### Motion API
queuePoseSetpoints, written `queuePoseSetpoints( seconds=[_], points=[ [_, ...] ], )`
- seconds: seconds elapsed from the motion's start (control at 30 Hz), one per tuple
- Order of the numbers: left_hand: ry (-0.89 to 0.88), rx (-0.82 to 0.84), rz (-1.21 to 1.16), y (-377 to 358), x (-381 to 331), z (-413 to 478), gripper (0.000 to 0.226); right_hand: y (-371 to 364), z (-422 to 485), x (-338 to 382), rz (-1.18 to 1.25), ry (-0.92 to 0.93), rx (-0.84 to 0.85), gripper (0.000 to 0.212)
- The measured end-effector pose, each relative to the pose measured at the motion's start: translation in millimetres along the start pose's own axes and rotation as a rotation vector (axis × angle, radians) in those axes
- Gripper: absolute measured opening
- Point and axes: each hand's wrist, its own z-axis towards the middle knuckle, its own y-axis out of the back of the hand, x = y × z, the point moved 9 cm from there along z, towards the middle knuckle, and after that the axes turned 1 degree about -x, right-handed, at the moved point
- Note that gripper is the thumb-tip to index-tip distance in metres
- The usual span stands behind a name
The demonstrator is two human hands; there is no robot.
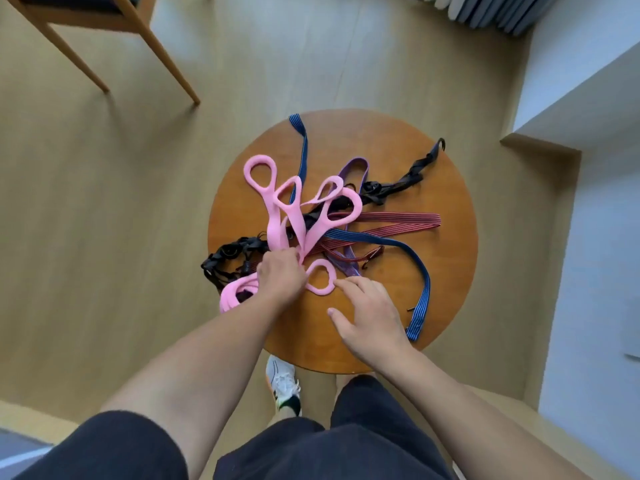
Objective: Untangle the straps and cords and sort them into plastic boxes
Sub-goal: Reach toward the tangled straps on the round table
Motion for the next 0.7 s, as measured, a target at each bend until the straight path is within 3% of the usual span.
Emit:
queuePoseSetpoints(
  seconds=[0.1, 0.3, 0.47, 0.57, 0.7],
  points=[
    [0.037, -0.069, -0.041, 12, 0, 1, 0.029, -5, 17, -9, 0.027, -0.024, 0.069, 0.049],
    [0.181, -0.154, -0.542, 62, 17, -35, 0.018, -5, 54, 17, 0.178, 0.006, 0.174, 0.039],
    [0.229, -0.169, -0.815, 109, 16, -63, 0.017, 0, 66, 56, 0.483, -0.006, 0.249, 0.048],
    [0.23, -0.143, -0.936, 128, 8, -68, 0.018, 4, 69, 72, 0.627, -0.023, 0.278, 0.027],
    [0.231, -0.124, -1.05, 148, 5, -65, 0.011, 34, 66, 84, 0.568, 0.086, 0.152, 0.01]
  ],
)
